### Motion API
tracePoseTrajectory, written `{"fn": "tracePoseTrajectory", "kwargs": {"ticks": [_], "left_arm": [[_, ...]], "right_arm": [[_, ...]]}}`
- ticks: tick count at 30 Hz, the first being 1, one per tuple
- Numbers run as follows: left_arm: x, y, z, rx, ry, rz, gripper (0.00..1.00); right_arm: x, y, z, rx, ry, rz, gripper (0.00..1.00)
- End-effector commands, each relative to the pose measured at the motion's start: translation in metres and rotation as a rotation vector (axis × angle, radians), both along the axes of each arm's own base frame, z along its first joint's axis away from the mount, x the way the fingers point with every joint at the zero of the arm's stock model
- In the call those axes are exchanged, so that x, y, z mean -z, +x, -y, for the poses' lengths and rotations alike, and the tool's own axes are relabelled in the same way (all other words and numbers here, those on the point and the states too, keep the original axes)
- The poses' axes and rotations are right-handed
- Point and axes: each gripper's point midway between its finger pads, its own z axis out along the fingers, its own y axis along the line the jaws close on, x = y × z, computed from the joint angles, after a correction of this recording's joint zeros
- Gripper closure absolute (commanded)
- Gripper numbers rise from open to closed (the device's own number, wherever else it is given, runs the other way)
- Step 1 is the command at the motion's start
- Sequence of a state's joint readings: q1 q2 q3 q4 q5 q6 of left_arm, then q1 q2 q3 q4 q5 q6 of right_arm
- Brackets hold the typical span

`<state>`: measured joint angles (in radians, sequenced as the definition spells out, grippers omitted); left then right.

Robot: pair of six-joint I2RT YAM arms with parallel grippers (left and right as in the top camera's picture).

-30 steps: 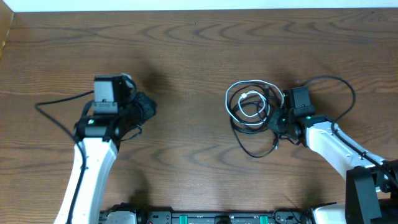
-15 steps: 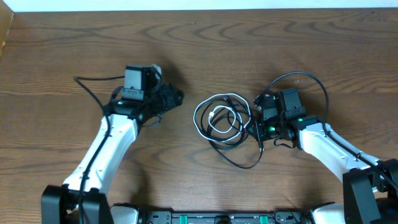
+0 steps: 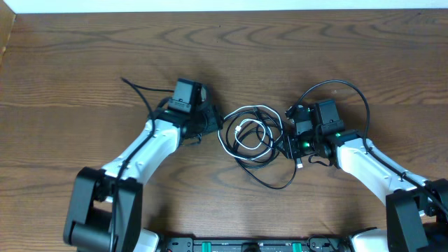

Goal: Untangle cables

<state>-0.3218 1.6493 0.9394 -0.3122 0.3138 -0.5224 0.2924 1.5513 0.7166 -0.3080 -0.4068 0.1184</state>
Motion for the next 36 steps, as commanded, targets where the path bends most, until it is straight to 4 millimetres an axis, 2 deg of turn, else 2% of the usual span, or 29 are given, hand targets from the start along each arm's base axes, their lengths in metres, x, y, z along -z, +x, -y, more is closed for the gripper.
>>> {"fn": "tracePoseTrajectory", "kwargs": {"ticks": [1, 6, 10, 17, 26, 30, 32, 36], "left_arm": [[0.016, 0.000, -0.001, -0.001, 0.053, -0.025, 0.48], [0.035, -0.007, 0.002, 0.014, 0.072, -0.076, 0.57], [0.041, -0.009, 0.002, 0.016, 0.078, -0.092, 0.73], [0.041, -0.009, 0.002, 0.012, 0.076, -0.094, 0.75], [0.041, -0.015, 0.012, 0.022, 0.067, -0.105, 0.75], [0.045, -0.015, 0.006, 0.009, 0.107, -0.099, 0.82], [0.048, -0.016, 0.002, 0.001, 0.126, -0.099, 0.91], [0.047, -0.016, 0.002, 0.000, 0.126, -0.099, 0.92]], "right_arm": [[0.005, -0.001, 0.003, 0.019, -0.024, -0.010, 0.58], [0.006, 0.001, 0.005, 0.044, -0.028, -0.015, 0.58], [0.006, 0.001, 0.005, 0.050, -0.027, -0.017, 0.58], [0.006, 0.001, 0.005, 0.050, -0.027, -0.017, 0.58], [0.006, 0.001, 0.005, 0.062, -0.022, -0.022, 0.56], [0.006, 0.002, 0.004, 0.062, -0.022, -0.021, 0.56], [0.006, 0.002, 0.004, 0.062, -0.022, -0.021, 0.56], [0.006, 0.002, 0.004, 0.062, -0.022, -0.021, 0.55]]}}
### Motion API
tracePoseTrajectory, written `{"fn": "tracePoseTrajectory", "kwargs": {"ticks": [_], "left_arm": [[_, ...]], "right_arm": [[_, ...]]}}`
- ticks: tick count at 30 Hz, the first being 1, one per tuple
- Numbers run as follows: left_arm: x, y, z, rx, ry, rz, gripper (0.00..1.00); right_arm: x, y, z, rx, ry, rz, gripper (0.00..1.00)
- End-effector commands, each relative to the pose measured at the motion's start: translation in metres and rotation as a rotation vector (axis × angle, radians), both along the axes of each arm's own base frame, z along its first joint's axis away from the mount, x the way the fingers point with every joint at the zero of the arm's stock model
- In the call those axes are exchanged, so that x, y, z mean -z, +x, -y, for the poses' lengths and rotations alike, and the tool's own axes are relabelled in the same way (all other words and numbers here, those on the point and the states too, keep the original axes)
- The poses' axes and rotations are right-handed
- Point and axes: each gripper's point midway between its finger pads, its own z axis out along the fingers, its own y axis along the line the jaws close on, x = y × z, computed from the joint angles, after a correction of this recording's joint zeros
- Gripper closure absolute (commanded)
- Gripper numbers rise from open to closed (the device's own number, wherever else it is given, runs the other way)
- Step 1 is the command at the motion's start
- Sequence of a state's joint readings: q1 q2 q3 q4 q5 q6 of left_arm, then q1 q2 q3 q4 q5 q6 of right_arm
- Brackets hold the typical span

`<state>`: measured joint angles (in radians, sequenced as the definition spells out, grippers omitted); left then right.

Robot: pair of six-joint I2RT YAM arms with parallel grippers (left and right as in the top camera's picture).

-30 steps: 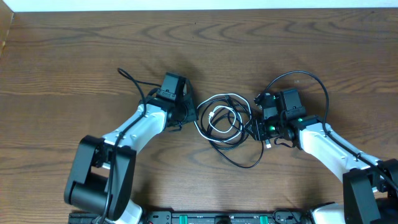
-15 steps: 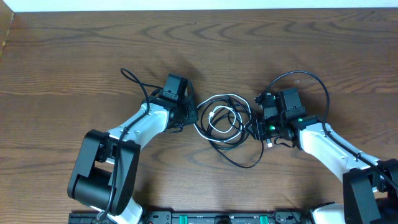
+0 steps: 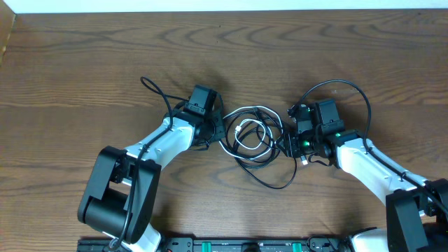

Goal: Untangle cables

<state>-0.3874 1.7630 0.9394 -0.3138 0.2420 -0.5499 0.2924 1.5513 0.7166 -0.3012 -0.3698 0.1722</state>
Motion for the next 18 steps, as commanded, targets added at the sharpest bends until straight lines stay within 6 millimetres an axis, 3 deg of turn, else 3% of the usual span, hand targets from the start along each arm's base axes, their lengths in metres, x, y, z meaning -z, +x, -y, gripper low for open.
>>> {"fn": "tracePoseTrajectory", "kwargs": {"ticks": [1, 6, 9, 10, 11, 15, 16, 18], "left_arm": [[0.004, 0.000, -0.005, -0.011, 0.030, 0.000, 0.92], [-0.013, 0.007, -0.005, -0.018, 0.009, 0.047, 0.92], [-0.038, 0.015, -0.008, -0.031, -0.017, 0.113, 0.92], [-0.061, 0.021, -0.012, -0.028, -0.032, 0.178, 0.92], [-0.071, 0.023, -0.015, -0.029, -0.038, 0.208, 0.92], [-0.112, 0.029, -0.031, -0.052, -0.055, 0.316, 0.92], [-0.124, 0.029, -0.044, -0.087, -0.040, 0.344, 0.92], [-0.130, 0.026, -0.063, -0.136, 0.008, 0.354, 0.92]], "right_arm": [[0.004, -0.003, 0.000, 0.002, -0.006, -0.012, 0.56], [0.004, -0.002, 0.000, 0.002, -0.006, -0.012, 0.56], [0.004, -0.002, 0.000, 0.002, -0.006, -0.011, 0.56], [0.004, -0.002, 0.000, 0.002, -0.006, -0.011, 0.56], [0.004, -0.002, 0.000, 0.002, -0.006, -0.011, 0.56], [0.004, -0.002, 0.000, 0.002, -0.005, -0.008, 0.56], [0.004, -0.001, -0.001, 0.002, -0.005, -0.007, 0.57], [0.003, 0.000, -0.001, 0.002, -0.003, -0.003, 0.57]]}}
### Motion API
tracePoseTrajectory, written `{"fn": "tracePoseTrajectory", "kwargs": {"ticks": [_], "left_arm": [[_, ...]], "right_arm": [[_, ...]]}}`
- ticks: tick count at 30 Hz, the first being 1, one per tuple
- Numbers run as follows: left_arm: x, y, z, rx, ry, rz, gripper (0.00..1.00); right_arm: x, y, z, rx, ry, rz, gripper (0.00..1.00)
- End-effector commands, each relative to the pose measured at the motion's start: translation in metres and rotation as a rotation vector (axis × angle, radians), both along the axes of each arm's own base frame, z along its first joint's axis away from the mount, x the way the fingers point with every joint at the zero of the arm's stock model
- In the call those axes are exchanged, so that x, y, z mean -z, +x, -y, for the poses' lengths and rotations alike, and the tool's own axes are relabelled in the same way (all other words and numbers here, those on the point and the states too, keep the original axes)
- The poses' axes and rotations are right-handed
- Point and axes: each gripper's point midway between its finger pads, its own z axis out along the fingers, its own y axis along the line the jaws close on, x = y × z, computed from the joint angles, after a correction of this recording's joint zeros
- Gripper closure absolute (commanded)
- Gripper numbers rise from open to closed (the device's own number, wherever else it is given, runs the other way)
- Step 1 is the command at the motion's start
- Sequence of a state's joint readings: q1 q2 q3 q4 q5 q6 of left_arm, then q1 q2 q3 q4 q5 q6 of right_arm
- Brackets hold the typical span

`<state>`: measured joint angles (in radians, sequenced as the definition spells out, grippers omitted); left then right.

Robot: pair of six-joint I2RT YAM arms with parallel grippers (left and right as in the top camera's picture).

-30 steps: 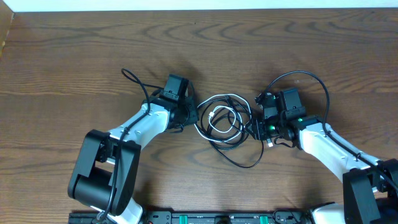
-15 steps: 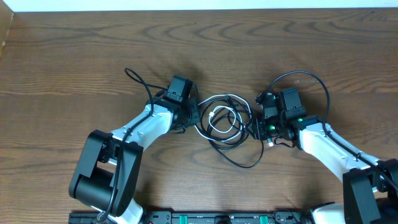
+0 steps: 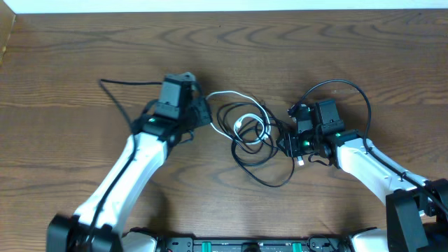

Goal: Untangle cables

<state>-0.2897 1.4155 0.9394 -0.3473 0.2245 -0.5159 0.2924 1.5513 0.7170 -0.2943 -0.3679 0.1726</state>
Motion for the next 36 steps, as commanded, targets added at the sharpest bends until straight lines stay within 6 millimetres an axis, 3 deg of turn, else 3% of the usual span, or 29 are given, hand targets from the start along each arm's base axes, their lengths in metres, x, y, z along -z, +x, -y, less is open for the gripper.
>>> {"fn": "tracePoseTrajectory", "kwargs": {"ticks": [1, 6, 10, 12, 13, 15, 16, 21, 27, 28, 29, 32, 36], "left_arm": [[-0.012, -0.001, -0.038, -0.096, 0.095, 0.032, 0.92], [-0.006, -0.010, -0.052, -0.146, 0.107, -0.024, 0.92], [-0.005, -0.016, -0.039, -0.098, 0.042, -0.052, 0.92], [-0.010, -0.018, -0.023, -0.019, -0.022, -0.048, 0.92], [-0.021, -0.023, 0.004, 0.170, -0.093, 0.002, 0.93], [-0.041, -0.035, 0.036, 0.422, -0.201, 0.091, 0.92], [-0.061, -0.049, 0.058, 0.623, -0.294, 0.186, 0.92], [-0.092, -0.059, 0.077, 0.801, -0.405, 0.337, 0.92], [-0.118, -0.035, 0.076, 0.745, -0.433, 0.447, 0.92], [-0.127, -0.028, 0.073, 0.707, -0.457, 0.459, 0.93], [-0.148, -0.013, 0.067, 0.633, -0.516, 0.494, 0.92], [-0.170, 0.009, 0.055, 0.469, -0.591, 0.500, 0.93], [-0.164, 0.033, 0.036, 0.234, -0.618, 0.434, 0.93]], "right_arm": [[0.004, -0.002, -0.001, 0.001, -0.004, -0.008, 0.57], [0.003, 0.000, -0.002, 0.004, 0.001, 0.000, 0.57], [0.000, 0.004, -0.004, 0.062, 0.038, -0.017, 0.48], [-0.004, 0.008, -0.008, 0.074, 0.063, -0.006, 0.46], [-0.007, 0.012, -0.012, 0.070, 0.074, 0.017, 0.44], [-0.009, 0.016, -0.014, 0.066, 0.080, 0.035, 0.42], [-0.011, 0.018, -0.015, 0.065, 0.084, 0.048, 0.39], [-0.011, 0.020, -0.015, 0.066, 0.084, 0.056, 0.36], [-0.009, 0.020, -0.010, 0.080, 0.059, 0.057, 0.36], [-0.008, 0.021, -0.009, 0.085, 0.051, 0.059, 0.36], [-0.008, 0.021, -0.008, 0.088, 0.046, 0.061, 0.37], [-0.007, 0.021, -0.008, 0.089, 0.044, 0.059, 0.36], [-0.004, 0.021, -0.007, 0.089, 0.040, 0.051, 0.36]]}}
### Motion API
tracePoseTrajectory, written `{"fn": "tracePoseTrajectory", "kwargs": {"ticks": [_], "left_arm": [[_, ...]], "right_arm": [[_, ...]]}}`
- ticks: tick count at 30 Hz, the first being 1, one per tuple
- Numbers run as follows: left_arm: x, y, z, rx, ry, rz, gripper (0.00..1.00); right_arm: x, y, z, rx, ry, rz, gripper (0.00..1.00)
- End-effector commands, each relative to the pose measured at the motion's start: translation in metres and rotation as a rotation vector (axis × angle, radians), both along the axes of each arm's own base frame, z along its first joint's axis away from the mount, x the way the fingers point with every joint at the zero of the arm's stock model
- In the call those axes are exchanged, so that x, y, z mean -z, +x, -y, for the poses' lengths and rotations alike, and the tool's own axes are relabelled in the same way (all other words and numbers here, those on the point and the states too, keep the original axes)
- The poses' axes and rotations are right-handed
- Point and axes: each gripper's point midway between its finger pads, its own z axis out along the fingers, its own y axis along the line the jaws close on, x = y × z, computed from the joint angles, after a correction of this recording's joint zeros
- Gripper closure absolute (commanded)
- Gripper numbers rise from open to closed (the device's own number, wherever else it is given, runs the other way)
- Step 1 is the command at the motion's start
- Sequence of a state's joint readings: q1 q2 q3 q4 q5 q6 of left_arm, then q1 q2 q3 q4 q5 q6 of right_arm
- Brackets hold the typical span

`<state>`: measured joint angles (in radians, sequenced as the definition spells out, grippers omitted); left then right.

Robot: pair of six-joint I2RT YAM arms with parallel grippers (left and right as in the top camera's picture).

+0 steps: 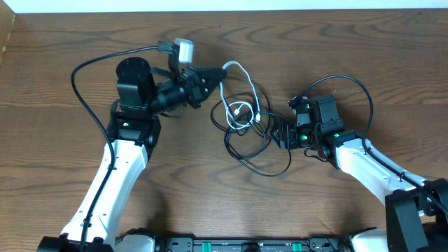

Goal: Untangle cables

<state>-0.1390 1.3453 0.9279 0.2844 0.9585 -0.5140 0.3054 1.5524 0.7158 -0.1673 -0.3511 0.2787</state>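
Observation:
A white cable (246, 89) and a black cable (260, 166) lie tangled at the table's middle. My left gripper (215, 75) points right, raised above the table, and is shut on the white cable's end, which arcs up from its fingertips and drops into the tangle (242, 119). Its small loop lies inside the black coils. At the tangle's right side, my right gripper (278, 133) is shut on the black cable. The black cable's lower loop sags toward the front edge.
The brown wooden table (70, 42) has a white strip along its far edge. The arms' own black leads (87, 63) (350, 82) curve beside each wrist. The arm bases stand at the front edge.
My left gripper has risen and swung toward the far side, drawing the white cable's end up and out of the coils. My right gripper has shifted slightly left with the black cable.
At first both grippers flanked a compact coil of white and black cable. The left one then sat closer against the coil's left edge. Later it was further left with a white strand stretched out. Now the white end is lifted away, the coil looser.

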Motion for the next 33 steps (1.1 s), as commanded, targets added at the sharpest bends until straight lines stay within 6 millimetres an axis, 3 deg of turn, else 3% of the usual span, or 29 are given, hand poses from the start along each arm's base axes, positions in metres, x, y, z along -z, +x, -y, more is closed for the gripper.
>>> {"fn": "tracePoseTrajectory", "kwargs": {"ticks": [1, 5, 6, 9, 11, 15, 19, 24, 30, 33], "left_arm": [[0.006, 0.025, -0.021, -0.228, -0.107, -0.234, 0.92], [0.065, 0.032, -0.055, -0.505, -0.042, -0.508, 0.92], [0.088, 0.026, -0.067, -0.595, -0.004, -0.608, 0.93], [0.117, 0.010, -0.076, -0.634, 0.077, -0.717, 0.92], [0.111, 0.001, -0.056, -0.441, 0.152, -0.609, 0.93], [0.076, -0.035, -0.006, 0.057, 0.163, -0.287, 0.92], [0.043, -0.060, 0.013, 0.320, 0.103, -0.007, 0.93], [0.020, -0.041, 0.013, 0.261, 0.072, 0.074, 0.92], [0.004, 0.008, -0.005, -0.043, 0.016, -0.013, 0.93], [0.008, 0.029, -0.018, -0.212, -0.015, -0.095, 0.92]], "right_arm": [[0.010, -0.003, 0.002, 0.007, -0.017, -0.026, 0.36], [0.015, -0.005, 0.002, 0.007, -0.022, -0.041, 0.36], [0.017, -0.005, 0.002, 0.007, -0.024, -0.047, 0.36], [0.021, -0.004, 0.003, 0.009, -0.028, -0.052, 0.36], [0.024, -0.003, 0.003, 0.011, -0.032, -0.053, 0.36], [0.026, -0.003, 0.004, 0.013, -0.037, -0.055, 0.35], [0.026, -0.003, 0.004, 0.015, -0.040, -0.055, 0.35], [0.027, -0.004, 0.004, 0.015, -0.041, -0.058, 0.35], [0.026, -0.003, 0.004, 0.015, -0.041, -0.057, 0.35], [0.026, -0.003, 0.004, 0.023, -0.036, -0.062, 0.35]]}}
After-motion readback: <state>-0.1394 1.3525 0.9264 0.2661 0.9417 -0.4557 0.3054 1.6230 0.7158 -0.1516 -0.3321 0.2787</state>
